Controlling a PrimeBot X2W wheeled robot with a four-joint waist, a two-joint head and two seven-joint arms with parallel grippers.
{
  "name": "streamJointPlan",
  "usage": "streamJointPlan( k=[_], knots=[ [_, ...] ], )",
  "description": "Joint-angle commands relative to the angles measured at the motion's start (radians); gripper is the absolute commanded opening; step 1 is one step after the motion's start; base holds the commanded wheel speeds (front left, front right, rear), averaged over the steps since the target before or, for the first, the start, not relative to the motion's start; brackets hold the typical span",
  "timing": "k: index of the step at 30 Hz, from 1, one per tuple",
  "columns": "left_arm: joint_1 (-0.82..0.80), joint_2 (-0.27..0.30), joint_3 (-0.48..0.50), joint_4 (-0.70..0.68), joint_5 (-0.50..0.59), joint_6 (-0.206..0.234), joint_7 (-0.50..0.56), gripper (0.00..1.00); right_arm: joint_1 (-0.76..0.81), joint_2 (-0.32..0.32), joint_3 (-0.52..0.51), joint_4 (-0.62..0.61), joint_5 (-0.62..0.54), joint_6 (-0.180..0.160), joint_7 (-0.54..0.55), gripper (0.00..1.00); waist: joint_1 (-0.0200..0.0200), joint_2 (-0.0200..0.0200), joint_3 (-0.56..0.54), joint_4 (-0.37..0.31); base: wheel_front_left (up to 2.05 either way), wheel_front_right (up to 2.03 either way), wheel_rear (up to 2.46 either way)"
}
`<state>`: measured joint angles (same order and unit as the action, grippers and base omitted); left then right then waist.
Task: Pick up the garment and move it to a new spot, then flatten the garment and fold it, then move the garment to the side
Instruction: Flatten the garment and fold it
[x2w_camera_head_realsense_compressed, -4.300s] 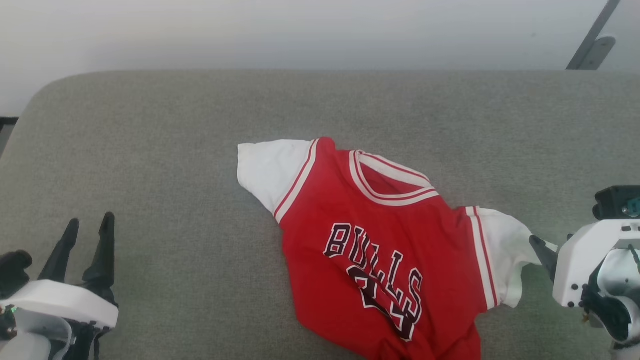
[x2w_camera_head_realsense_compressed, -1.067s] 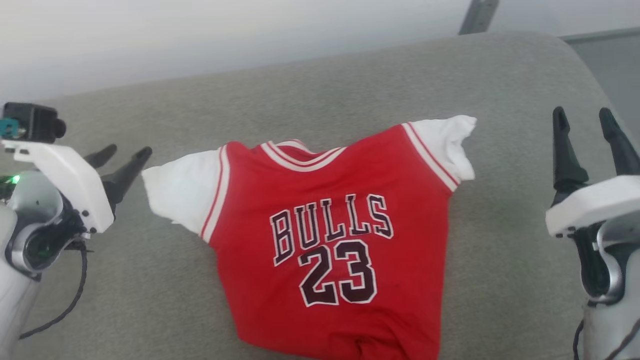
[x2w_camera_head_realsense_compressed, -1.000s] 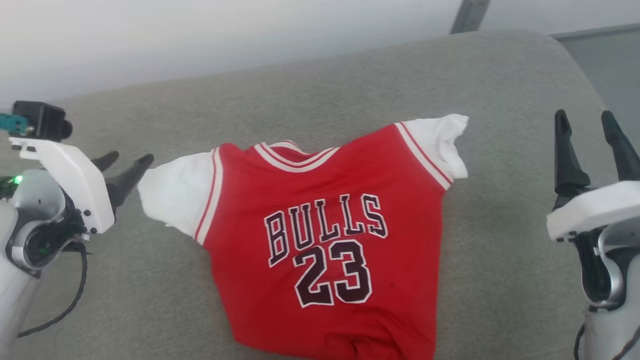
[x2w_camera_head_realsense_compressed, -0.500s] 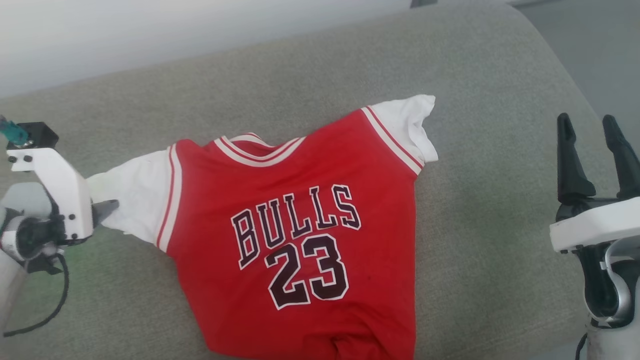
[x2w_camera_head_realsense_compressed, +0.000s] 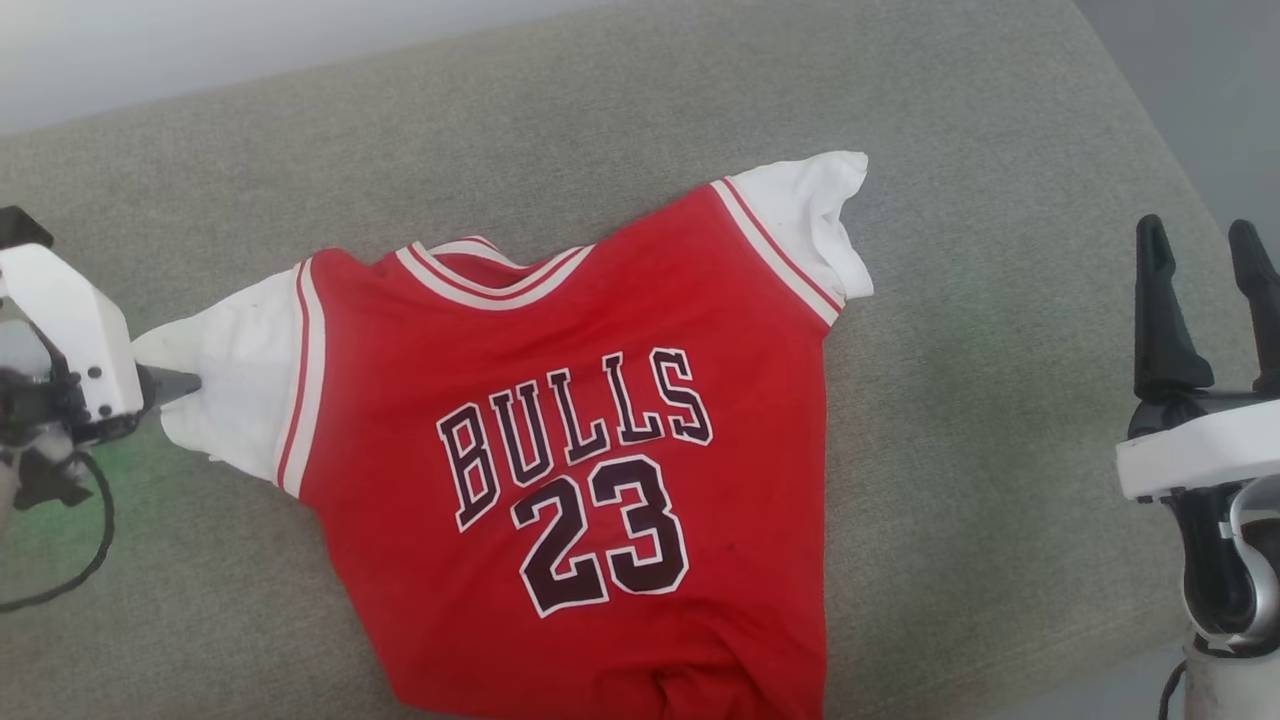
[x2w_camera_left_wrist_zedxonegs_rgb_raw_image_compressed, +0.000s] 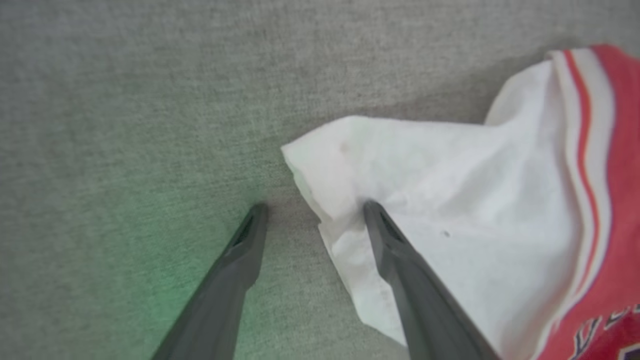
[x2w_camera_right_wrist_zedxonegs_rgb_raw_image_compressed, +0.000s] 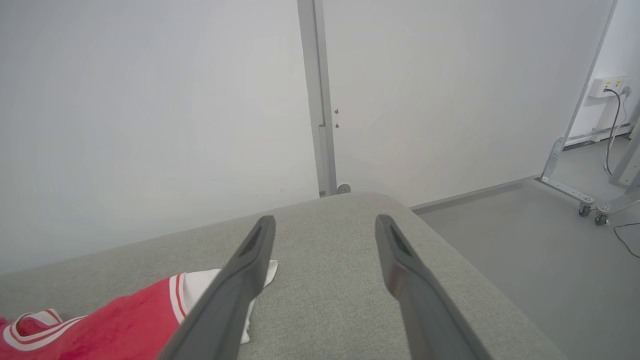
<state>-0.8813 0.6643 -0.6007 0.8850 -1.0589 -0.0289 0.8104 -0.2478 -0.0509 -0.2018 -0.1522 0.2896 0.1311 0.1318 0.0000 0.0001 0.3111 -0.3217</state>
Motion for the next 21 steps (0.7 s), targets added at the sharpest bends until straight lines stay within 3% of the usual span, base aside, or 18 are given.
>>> streamJointPlan(
  k=[1, 3, 4, 5, 12, 21],
  knots=[
    [0.085, -0.071, -0.036, 0.052, -0.019, 0.010, 0.063, 1.00, -0.007, 0.001, -0.005, -0.007, 0.008, -0.001, 0.003, 1.00, 0.0000, -0.0001, 0.004, 0.004, 0.00, 0.00, 0.00],
    [0.085, -0.091, -0.033, 0.065, -0.040, 0.016, 0.096, 1.00, -0.007, 0.001, -0.008, -0.009, 0.006, -0.001, 0.006, 1.00, 0.0000, -0.0001, 0.008, 0.009, 0.00, 0.00, 0.00],
    [0.088, -0.096, -0.042, 0.065, -0.037, 0.007, 0.111, 0.70, -0.010, 0.001, -0.010, -0.008, 0.008, -0.001, 0.005, 1.00, 0.0000, -0.0001, 0.011, 0.011, 0.00, 0.00, 0.00],
    [0.087, -0.098, -0.043, 0.063, -0.036, 0.001, 0.107, 0.00, -0.014, 0.001, -0.011, -0.006, 0.009, -0.001, 0.005, 1.00, 0.0000, -0.0001, 0.014, 0.014, 0.00, 0.00, 0.00],
    [0.068, -0.086, -0.018, 0.067, -0.046, 0.006, 0.070, 0.00, -0.032, 0.001, -0.029, 0.010, 0.009, -0.001, 0.000, 1.00, 0.0000, -0.0001, 0.019, 0.047, 0.00, 0.00, 0.00],
    [0.104, 0.008, 0.018, -0.002, -0.062, 0.000, 0.037, 0.00, -0.020, 0.001, -0.054, -0.001, 0.000, -0.001, 0.019, 1.00, 0.0000, -0.0001, -0.003, 0.101, 0.00, 0.00, 0.00]
  ],
)
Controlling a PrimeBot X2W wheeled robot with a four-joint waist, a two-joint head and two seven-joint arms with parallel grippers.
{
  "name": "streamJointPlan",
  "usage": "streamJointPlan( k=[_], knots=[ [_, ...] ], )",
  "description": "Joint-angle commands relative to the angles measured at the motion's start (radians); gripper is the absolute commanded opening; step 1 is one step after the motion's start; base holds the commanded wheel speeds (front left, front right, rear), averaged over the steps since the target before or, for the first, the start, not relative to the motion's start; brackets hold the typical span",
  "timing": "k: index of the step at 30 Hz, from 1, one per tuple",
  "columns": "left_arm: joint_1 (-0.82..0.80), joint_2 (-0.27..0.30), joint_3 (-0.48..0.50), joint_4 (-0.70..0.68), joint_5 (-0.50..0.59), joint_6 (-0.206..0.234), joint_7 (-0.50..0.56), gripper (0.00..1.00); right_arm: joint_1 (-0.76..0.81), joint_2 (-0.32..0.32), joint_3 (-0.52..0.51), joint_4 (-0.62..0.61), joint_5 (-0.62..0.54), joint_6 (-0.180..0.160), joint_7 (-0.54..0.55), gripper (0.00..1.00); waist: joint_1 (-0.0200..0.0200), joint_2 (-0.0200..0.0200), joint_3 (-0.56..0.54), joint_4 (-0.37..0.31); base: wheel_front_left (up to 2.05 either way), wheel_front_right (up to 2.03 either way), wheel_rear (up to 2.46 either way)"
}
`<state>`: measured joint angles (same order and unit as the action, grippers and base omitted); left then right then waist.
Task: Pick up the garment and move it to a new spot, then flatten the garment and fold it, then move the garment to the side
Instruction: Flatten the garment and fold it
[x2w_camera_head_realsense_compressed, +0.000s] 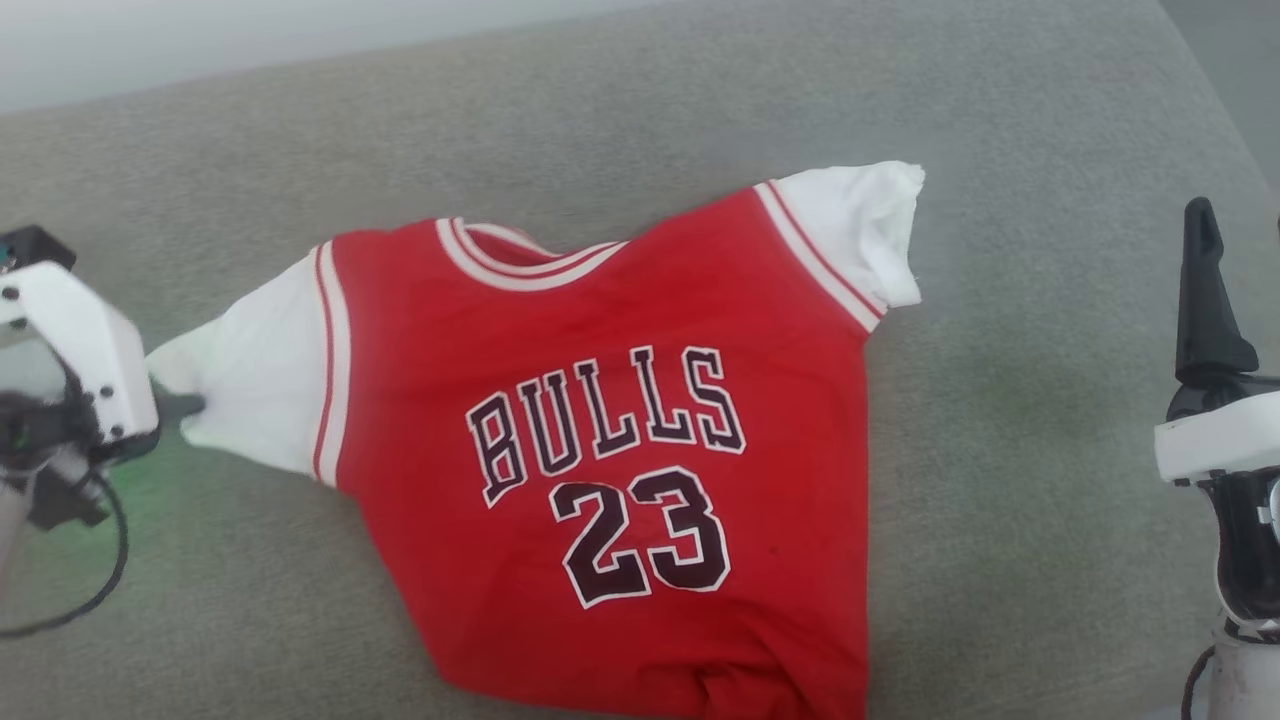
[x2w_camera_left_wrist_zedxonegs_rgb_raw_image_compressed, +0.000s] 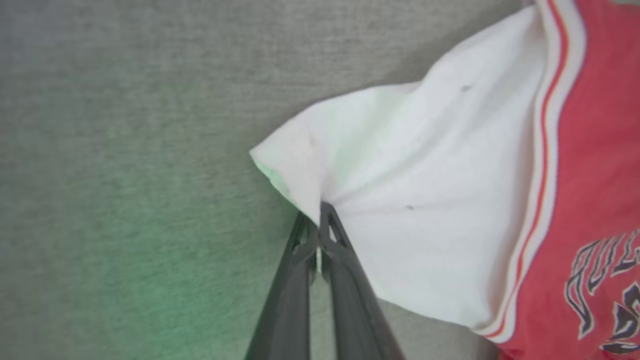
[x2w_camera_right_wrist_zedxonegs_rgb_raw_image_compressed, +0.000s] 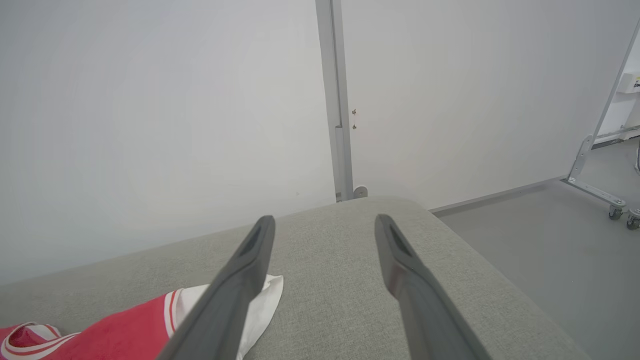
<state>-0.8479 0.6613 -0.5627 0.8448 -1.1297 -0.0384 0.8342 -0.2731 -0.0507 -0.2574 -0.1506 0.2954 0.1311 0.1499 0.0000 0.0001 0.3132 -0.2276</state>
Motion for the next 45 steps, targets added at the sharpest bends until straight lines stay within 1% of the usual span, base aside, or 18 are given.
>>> streamJointPlan(
  k=[1, 6, 12, 13, 14, 15, 16, 20, 25, 28, 32, 34, 35, 36, 37, 40, 41, 45],
  knots=[
    [0.093, 0.033, -0.017, 0.006, 0.005, 0.020, 0.015, 0.00, 0.010, 0.000, -0.003, -0.006, -0.006, -0.001, 0.009, 1.00, 0.0000, -0.0001, -0.010, 0.018, 0.00, 0.00, 0.00],
    [0.175, 0.073, 0.009, -0.093, -0.027, 0.054, 0.017, 0.00, 0.013, 0.000, -0.006, -0.008, -0.007, -0.001, 0.022, 1.00, 0.0000, -0.0001, -0.019, 0.035, 0.00, 0.00, 0.00],
    [0.262, 0.089, 0.030, -0.197, -0.061, 0.101, 0.003, 0.00, 0.018, 0.000, 0.001, -0.002, -0.011, -0.001, 0.031, 1.00, 0.0000, -0.0001, -0.030, 0.049, 0.00, 0.00, 0.00],
    [0.265, 0.092, 0.034, -0.210, -0.063, 0.109, -0.001, 0.25, 0.016, 0.000, 0.001, 0.000, -0.011, -0.001, 0.032, 1.00, 0.0000, -0.0001, -0.032, 0.050, 0.00, 0.00, 0.00],
    [0.265, 0.097, 0.034, -0.224, -0.061, 0.116, 0.004, 0.48, 0.014, 0.000, 0.001, 0.001, -0.012, -0.001, 0.033, 1.00, 0.0000, -0.0001, -0.035, 0.051, 0.00, 0.00, 0.00],
    [0.262, 0.105, 0.032, -0.241, -0.052, 0.120, 0.005, 0.79, 0.012, 0.000, 0.002, 0.001, -0.013, -0.001, 0.035, 1.00, 0.0000, -0.0001, -0.037, 0.052, 0.00, 0.00, 0.00],
    [0.254, 0.109, 0.033, -0.257, -0.048, 0.124, 0.004, 1.00, 0.011, 0.001, 0.002, 0.001, -0.013, -0.001, 0.038, 1.00, 0.0000, -0.0001, -0.039, 0.053, 0.00, 0.00, 0.00],
    [0.198, 0.116, 0.030, -0.298, -0.031, 0.150, 0.024, 1.00, 0.012, 0.000, 0.009, -0.007, -0.018, -0.001, 0.044, 1.00, 0.0000, -0.0001, -0.043, 0.057, 0.00, 0.00, 0.00],
    [0.155, 0.098, 0.012, -0.289, -0.011, 0.180, 0.058, 1.00, 0.002, 0.000, 0.022, -0.009, -0.012, -0.001, 0.050, 1.00, 0.0000, -0.0001, -0.041, 0.053, 0.00, 0.00, 0.00],
    [0.134, 0.093, -0.007, -0.260, 0.004, 0.174, 0.065, 1.00, -0.001, 0.001, 0.029, -0.013, -0.008, -0.001, 0.053, 1.00, 0.0000, -0.0001, -0.034, 0.048, 0.00, 0.00, 0.00],
    [0.127, 0.076, -0.033, -0.187, 0.028, 0.171, 0.070, 1.00, -0.004, 0.000, 0.035, -0.015, -0.012, -0.001, 0.060, 1.00, 0.0000, -0.0001, -0.025, 0.042, 0.00, 0.00, 0.00],
    [0.130, 0.058, -0.041, -0.150, 0.022, 0.164, 0.074, 1.00, -0.009, 0.001, 0.042, -0.011, -0.007, -0.001, 0.072, 1.00, 0.0000, -0.0001, -0.020, 0.040, 0.00, 0.00, 0.00],
    [0.132, 0.044, -0.043, -0.139, 0.015, 0.147, 0.074, 0.98, -0.011, 0.001, 0.046, -0.008, -0.008, -0.001, 0.076, 1.00, 0.0000, -0.0001, -0.017, 0.041, 0.00, 0.00, 0.00],
    [0.133, 0.034, -0.046, -0.128, 0.014, 0.134, 0.065, 0.00, -0.016, 0.001, 0.047, -0.004, -0.003, -0.001, 0.084, 1.00, 0.0000, -0.0001, -0.014, 0.043, 0.00, 0.00, 0.00],
    [0.136, 0.029, -0.062, -0.117, 0.026, 0.113, 0.072, 0.00, -0.022, 0.001, 0.051, 0.000, -0.005, -0.001, 0.094, 1.00, 0.0000, -0.0001, -0.011, 0.045, 0.00, 0.00, 0.00],
    [0.123, -0.003, -0.063, -0.086, 0.020, 0.080, 0.050, 0.00, -0.046, 0.001, 0.065, 0.030, -0.006, -0.001, 0.139, 1.00, 0.0000, -0.0001, -0.001, 0.058, 0.00, 0.00, 0.00],
    [0.123, -0.003, -0.063, -0.086, 0.020, 0.080, 0.050, 0.00, -0.046, 0.001, 0.065, 0.030, -0.006, -0.001, 0.139, 1.00, 0.0000, -0.0001, -0.001, 0.058, 0.00, 0.00, 0.00],
    [0.088, -0.035, -0.082, -0.048, 0.046, 0.045, 0.024, 0.00, -0.117, 0.000, 0.064, 0.105, -0.008, -0.001, 0.224, 1.00, 0.0000, -0.0001, 0.014, 0.088, 0.00, 0.00, 0.00]
  ],
)
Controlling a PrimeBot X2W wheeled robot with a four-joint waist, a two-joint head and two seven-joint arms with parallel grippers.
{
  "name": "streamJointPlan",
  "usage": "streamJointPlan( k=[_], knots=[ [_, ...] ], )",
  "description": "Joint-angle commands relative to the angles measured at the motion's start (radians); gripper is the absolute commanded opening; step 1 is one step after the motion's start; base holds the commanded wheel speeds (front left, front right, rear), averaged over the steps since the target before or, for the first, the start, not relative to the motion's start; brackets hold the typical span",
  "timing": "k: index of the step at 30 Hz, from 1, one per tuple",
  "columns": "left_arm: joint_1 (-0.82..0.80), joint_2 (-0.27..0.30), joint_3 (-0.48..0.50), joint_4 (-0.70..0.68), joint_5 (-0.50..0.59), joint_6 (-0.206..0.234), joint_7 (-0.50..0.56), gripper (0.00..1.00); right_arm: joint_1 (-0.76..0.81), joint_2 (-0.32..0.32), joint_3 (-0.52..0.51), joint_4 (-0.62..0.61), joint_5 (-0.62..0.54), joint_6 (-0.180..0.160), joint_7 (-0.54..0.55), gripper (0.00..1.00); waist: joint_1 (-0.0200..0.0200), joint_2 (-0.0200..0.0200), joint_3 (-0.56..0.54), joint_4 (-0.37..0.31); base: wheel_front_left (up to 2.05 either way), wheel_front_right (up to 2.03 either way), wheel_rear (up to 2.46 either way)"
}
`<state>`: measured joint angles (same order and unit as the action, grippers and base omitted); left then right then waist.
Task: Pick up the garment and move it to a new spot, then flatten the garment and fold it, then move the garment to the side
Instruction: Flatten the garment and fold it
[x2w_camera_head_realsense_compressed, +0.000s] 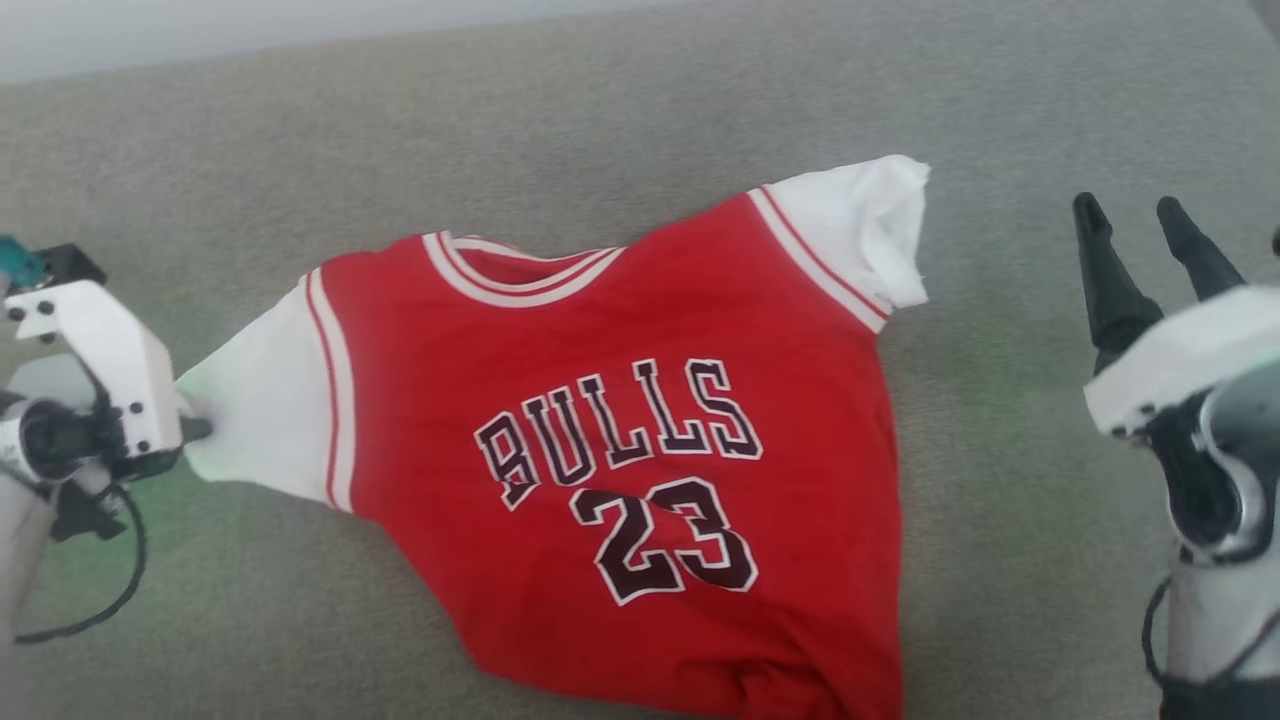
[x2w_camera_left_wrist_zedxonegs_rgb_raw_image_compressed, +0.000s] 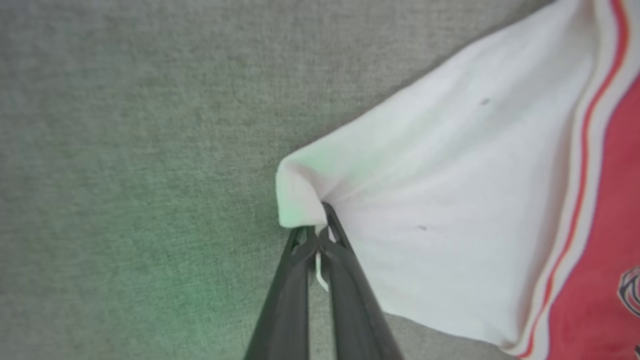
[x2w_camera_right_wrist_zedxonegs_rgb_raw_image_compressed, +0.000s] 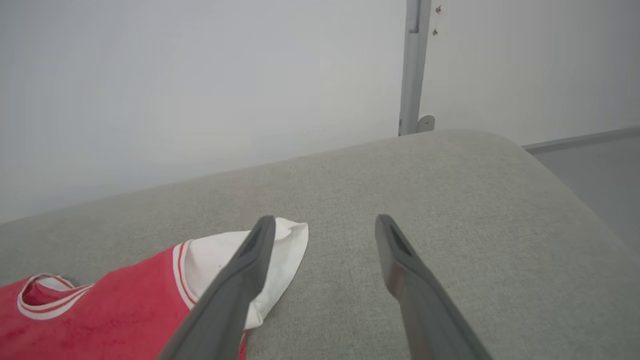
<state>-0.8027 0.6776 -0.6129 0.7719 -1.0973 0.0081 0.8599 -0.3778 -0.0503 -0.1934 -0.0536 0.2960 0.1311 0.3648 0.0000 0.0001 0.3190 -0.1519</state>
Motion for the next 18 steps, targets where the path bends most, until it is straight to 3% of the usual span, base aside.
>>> streamJointPlan(
  k=[1, 18],
  knots=[
    [0.030, -0.061, -0.035, 0.033, 0.018, -0.011, -0.007, 0.00, -0.037, 0.000, -0.002, 0.032, -0.015, -0.001, 0.033, 1.00, 0.0000, -0.0001, 0.013, 0.022, 0.00, 0.00, 0.00],
    [-0.141, -0.203, -0.073, 0.189, 0.037, -0.118, -0.087, 0.00, -0.453, 0.000, -0.118, 0.548, -0.217, -0.001, 0.468, 1.00, 0.0000, -0.0001, 0.109, 0.174, 0.00, 0.00, 0.00]
  ],
)
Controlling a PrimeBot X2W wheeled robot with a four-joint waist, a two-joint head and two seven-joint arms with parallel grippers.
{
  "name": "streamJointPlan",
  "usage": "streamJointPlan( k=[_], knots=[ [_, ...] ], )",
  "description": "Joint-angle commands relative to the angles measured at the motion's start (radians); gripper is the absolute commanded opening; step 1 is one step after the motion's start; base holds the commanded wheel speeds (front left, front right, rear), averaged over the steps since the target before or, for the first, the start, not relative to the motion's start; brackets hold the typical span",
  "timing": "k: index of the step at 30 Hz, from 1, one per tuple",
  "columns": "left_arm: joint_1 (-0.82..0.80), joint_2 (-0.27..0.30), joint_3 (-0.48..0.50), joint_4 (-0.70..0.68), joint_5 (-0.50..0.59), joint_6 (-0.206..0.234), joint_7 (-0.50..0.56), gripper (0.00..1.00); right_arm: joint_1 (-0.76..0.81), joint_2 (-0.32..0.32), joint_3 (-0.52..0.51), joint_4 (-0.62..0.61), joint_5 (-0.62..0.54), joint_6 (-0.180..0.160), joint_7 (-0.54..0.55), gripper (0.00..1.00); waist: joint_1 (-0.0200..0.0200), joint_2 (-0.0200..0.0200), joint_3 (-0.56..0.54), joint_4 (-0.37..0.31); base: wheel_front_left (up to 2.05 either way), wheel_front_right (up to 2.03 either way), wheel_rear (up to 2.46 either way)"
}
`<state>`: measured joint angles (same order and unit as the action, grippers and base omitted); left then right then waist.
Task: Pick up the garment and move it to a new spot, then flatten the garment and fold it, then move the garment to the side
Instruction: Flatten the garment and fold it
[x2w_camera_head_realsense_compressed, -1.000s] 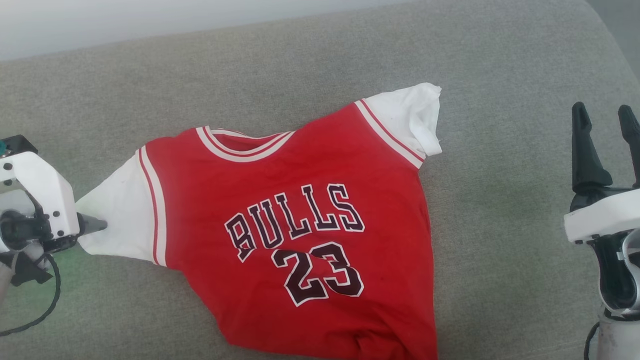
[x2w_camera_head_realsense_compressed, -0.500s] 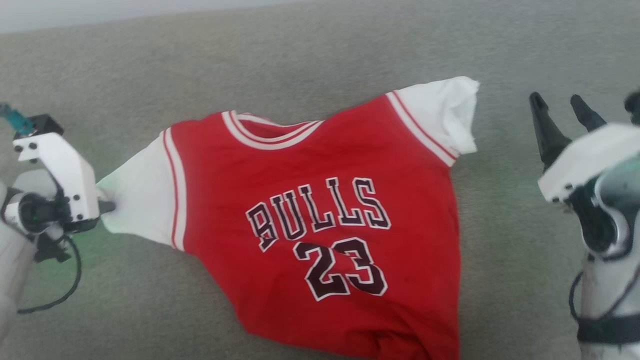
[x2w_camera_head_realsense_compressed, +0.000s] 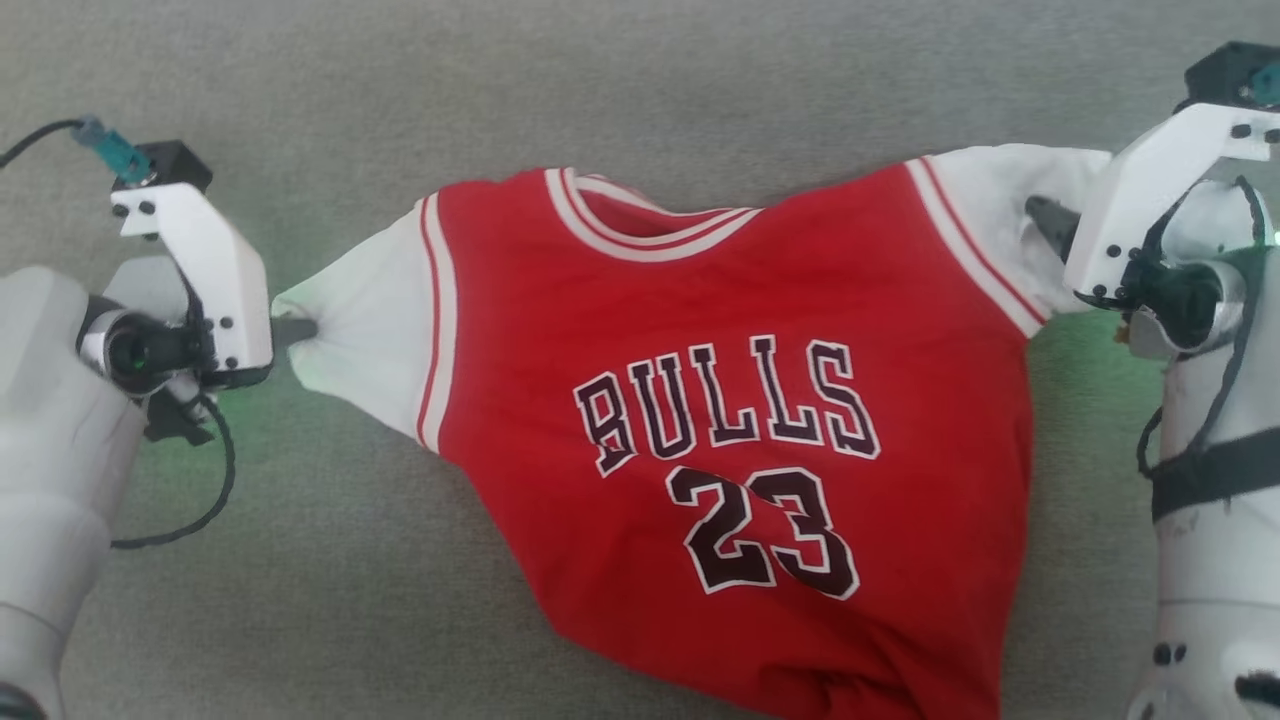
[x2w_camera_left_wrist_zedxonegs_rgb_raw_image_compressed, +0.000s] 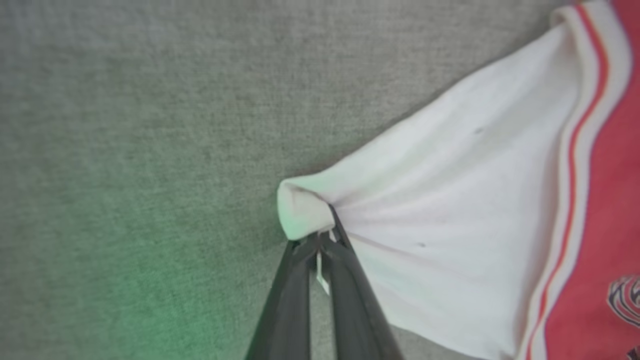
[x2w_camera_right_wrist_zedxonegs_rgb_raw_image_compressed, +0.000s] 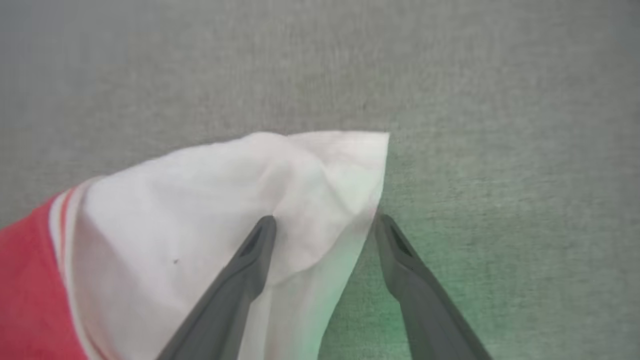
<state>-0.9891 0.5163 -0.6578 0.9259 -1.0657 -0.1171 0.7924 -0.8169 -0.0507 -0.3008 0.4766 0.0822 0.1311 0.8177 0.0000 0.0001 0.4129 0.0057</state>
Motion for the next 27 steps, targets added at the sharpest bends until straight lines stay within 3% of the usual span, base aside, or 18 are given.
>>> streamJointPlan(
  k=[1, 8, 9, 10, 16, 27],
  knots=[
    [0.039, -0.047, -0.029, 0.041, 0.004, 0.006, -0.027, 0.00, -0.029, 0.000, -0.027, 0.043, -0.030, -0.001, 0.036, 1.00, 0.0000, -0.0001, 0.021, 0.021, 0.00, 0.00, 0.00],
    [0.001, -0.075, -0.047, 0.065, -0.009, -0.004, -0.056, 0.00, -0.063, 0.009, -0.120, 0.244, -0.125, -0.001, 0.197, 1.00, 0.0000, -0.0001, 0.046, 0.052, 0.00, 0.00, 0.00],
    [-0.002, -0.078, -0.050, 0.064, -0.012, -0.004, -0.057, 0.00, -0.061, 0.010, -0.134, 0.268, -0.135, -0.001, 0.222, 0.64, 0.0000, -0.0001, 0.046, 0.055, 0.00, 0.00, 0.00],
    [-0.005, -0.080, -0.055, 0.061, -0.015, -0.004, -0.059, 0.00, -0.063, 0.012, -0.148, 0.283, -0.146, -0.001, 0.236, 0.00, 0.0000, -0.0001, 0.047, 0.056, 0.00, 0.00, 0.00],
    [-0.032, -0.059, -0.066, 0.047, -0.032, -0.005, -0.078, 0.00, -0.114, 0.012, -0.173, 0.293, -0.137, -0.001, 0.200, 0.00, 0.0000, -0.0001, 0.024, 0.055, 0.00, 0.00, 0.00],
    [-0.133, 0.012, -0.068, -0.009, -0.032, -0.010, -0.102, 0.00, -0.148, -0.002, -0.061, 0.174, -0.017, -0.001, 0.140, 0.00, 0.0000, -0.0001, -0.087, 0.006, 0.00, 0.00, 0.00]
  ],
)
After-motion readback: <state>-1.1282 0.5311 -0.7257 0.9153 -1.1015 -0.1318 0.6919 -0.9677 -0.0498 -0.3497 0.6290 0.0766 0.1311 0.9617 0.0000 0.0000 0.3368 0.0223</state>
